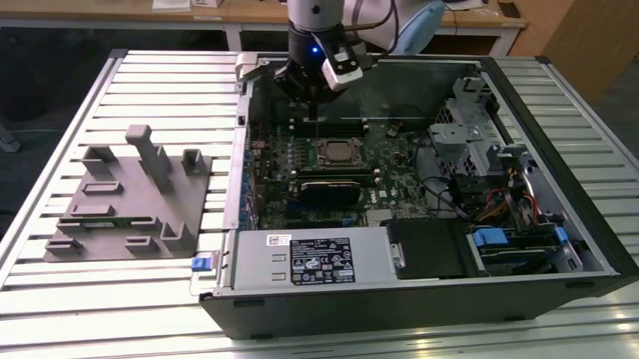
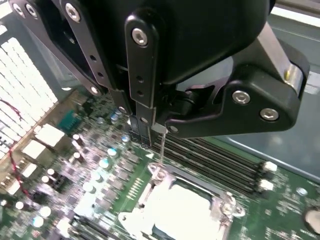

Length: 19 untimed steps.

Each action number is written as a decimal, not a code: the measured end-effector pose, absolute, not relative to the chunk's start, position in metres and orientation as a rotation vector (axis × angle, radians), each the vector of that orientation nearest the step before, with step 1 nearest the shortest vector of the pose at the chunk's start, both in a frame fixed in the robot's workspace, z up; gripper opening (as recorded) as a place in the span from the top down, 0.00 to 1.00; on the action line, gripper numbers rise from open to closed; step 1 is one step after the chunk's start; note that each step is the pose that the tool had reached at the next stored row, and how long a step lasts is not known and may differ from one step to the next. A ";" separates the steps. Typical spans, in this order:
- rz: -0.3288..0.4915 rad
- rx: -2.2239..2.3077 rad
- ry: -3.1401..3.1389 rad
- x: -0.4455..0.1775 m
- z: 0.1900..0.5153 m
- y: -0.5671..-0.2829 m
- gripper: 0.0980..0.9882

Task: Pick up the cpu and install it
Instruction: 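Install the first cpu locking lever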

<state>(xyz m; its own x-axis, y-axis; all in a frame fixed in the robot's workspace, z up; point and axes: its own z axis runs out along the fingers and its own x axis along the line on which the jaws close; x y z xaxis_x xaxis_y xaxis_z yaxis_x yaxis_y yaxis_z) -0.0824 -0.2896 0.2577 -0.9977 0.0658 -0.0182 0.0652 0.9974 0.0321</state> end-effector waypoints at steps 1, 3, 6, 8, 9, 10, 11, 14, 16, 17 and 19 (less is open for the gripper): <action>0.049 0.102 3.120 -0.079 0.258 -0.290 0.99; 0.051 0.102 3.120 -0.076 0.257 -0.290 0.99; 0.072 0.103 3.120 -0.075 0.257 -0.290 0.99; 0.106 0.103 3.120 -0.075 0.256 -0.290 0.99; 0.126 0.104 3.120 -0.074 0.256 -0.291 0.99; 0.134 0.104 3.119 -0.074 0.256 -0.292 0.99; 0.135 0.104 3.119 -0.074 0.255 -0.292 0.99; 0.135 0.105 3.119 -0.073 0.254 -0.292 0.99; 0.135 0.106 3.119 -0.072 0.254 -0.294 0.99; 0.135 0.106 3.119 -0.071 0.253 -0.295 0.99; 0.135 0.107 3.119 -0.070 0.252 -0.297 0.99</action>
